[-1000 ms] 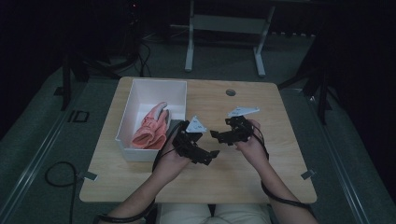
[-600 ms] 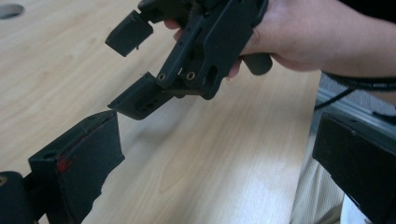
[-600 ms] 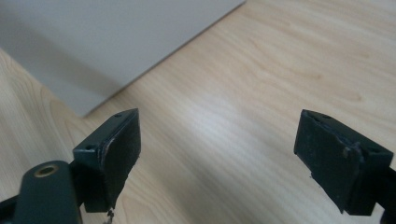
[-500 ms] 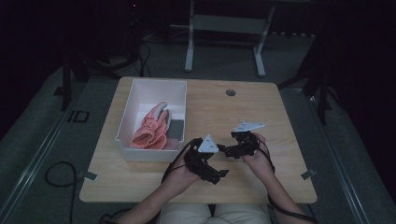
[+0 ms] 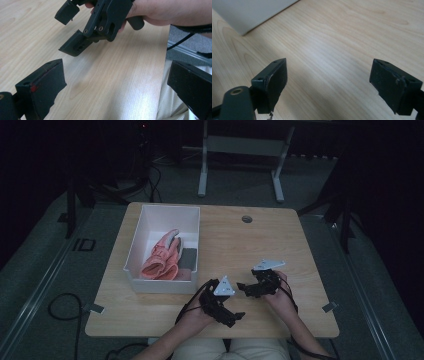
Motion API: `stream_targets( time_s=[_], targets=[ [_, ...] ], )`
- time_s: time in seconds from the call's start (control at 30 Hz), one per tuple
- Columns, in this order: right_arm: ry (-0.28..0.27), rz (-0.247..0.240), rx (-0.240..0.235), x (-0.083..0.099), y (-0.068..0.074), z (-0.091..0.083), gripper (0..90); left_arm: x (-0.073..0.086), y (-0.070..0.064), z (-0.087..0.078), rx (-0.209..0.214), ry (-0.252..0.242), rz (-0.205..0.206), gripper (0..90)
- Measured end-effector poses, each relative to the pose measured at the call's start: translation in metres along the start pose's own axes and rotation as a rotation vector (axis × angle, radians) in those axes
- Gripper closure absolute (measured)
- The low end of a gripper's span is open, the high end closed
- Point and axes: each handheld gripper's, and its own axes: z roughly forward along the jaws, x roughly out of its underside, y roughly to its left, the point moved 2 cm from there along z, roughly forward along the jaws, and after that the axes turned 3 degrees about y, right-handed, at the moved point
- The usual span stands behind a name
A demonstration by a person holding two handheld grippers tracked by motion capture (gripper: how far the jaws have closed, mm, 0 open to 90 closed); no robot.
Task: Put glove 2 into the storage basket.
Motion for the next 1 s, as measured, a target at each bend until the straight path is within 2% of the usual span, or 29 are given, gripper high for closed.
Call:
stream_targets(
  time_s=[0.47,0.7,0.8,1.0],
  targets=[
    [0.004,-0.003,0.014,0.022,0.000,0.006,14.4,0.021,-0.001,0.015,0.001,0.007,0.010,1.1],
    [-0.017,0.003,0.029,0.032,-0.004,0.006,13.8,0.030,0.003,0.018,-0.017,0.016,0.002,1.1],
    [-0.014,-0.006,0.048,0.034,-0.005,0.007,13.7,0.033,0.004,0.018,-0.052,0.026,0.008,1.0],
    [-0.020,-0.007,0.077,0.037,-0.009,0.007,13.7,0.035,0.006,0.018,-0.054,0.028,0.005,1.0]
  ],
)
